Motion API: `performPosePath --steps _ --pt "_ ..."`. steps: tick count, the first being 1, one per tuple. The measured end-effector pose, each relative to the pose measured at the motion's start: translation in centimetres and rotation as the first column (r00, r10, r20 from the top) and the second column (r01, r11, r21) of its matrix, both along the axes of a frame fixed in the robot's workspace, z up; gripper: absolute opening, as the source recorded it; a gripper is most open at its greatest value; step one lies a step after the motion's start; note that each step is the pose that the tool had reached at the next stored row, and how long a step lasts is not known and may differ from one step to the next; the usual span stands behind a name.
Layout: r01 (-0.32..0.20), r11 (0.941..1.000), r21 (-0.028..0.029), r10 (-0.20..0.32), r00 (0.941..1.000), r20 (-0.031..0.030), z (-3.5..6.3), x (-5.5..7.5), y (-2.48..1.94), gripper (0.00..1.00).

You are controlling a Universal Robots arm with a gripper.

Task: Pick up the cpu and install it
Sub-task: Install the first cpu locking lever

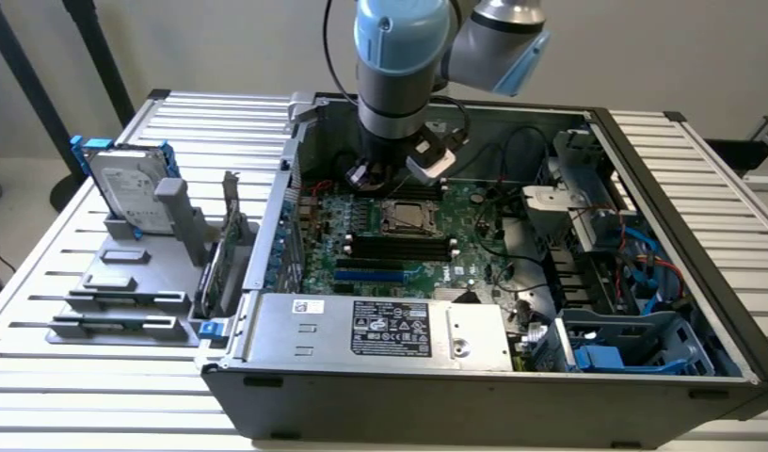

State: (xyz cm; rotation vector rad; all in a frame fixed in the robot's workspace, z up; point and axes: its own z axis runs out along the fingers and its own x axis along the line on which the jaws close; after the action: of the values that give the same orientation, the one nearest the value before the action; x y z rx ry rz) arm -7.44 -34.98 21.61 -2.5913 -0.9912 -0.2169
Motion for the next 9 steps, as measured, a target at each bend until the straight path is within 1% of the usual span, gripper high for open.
performPosePath --steps 2,4,9 --pt "0.001 1.0 -0.0006 -0.001 1.0 0.0009 -0.1 0.08 0.1 0.11" --pt "0.001 1.0 -0.0024 -0.001 1.0 0.0015 -0.2 0.15 0.17 0.11" --pt "0.001 0.9999 -0.0126 -0.001 1.0 0.0034 -0.5 0.37 0.35 0.11"
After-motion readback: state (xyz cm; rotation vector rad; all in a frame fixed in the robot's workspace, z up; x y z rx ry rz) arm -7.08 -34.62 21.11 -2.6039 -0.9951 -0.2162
